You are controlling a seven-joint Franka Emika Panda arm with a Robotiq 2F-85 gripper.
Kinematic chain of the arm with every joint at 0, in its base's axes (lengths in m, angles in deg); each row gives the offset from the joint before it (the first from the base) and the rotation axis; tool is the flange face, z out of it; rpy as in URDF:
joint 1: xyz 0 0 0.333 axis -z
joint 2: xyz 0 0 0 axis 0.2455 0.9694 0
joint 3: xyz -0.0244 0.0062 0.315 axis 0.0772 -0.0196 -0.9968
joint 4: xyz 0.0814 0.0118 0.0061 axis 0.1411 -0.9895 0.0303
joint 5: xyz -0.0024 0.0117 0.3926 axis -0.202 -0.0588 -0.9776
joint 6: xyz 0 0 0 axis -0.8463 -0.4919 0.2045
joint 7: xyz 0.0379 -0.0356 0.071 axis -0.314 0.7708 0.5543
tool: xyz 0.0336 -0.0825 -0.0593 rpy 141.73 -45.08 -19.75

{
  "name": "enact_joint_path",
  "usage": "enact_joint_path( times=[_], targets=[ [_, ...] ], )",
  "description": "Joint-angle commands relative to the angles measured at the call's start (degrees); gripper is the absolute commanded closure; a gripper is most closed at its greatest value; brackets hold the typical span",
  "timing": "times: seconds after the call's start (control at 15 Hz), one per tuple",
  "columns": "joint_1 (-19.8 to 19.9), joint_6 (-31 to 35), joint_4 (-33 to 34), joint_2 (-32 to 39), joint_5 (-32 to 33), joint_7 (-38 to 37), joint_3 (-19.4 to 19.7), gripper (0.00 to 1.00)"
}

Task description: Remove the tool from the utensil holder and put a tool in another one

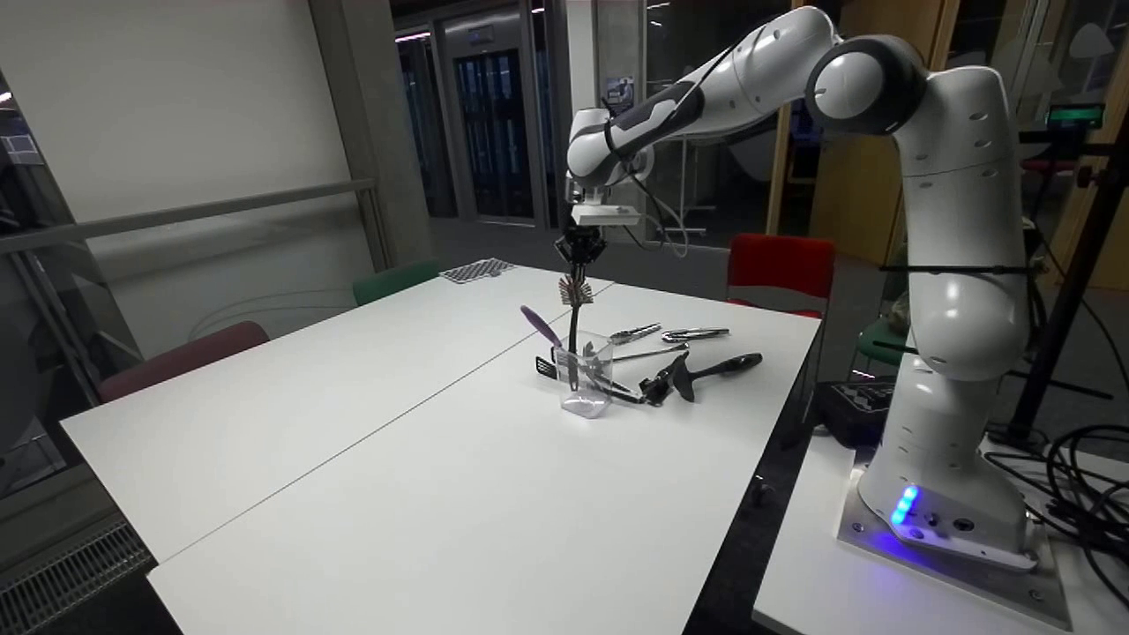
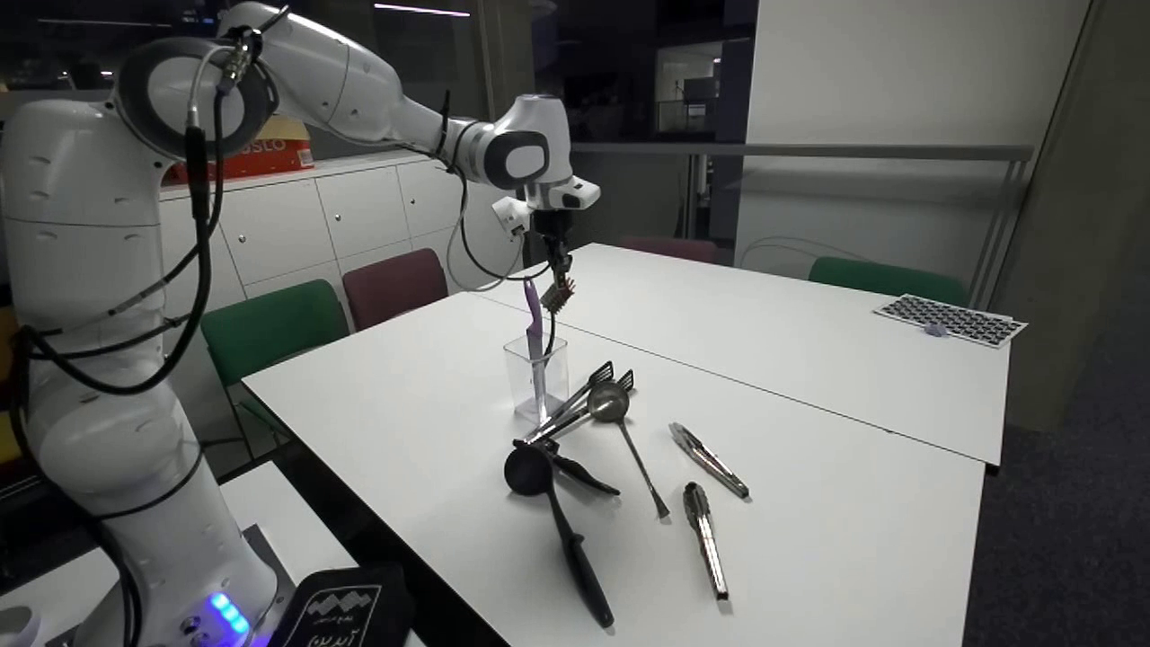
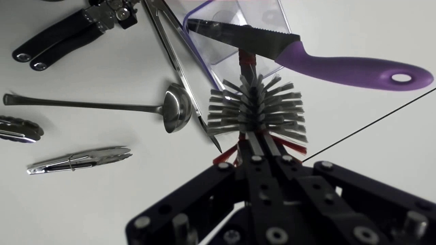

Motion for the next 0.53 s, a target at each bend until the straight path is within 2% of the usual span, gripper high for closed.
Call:
enact_joint_path(
  times=[0.0, 0.47],
  targets=[
    [-0.7, 1.2, -7.2, -8.8, 3.9, -0.4, 0.7, 0.99],
    [0.3, 2.9, -13.5, -20.0, 8.7, -2.2, 0.5, 0.99]
  ],
)
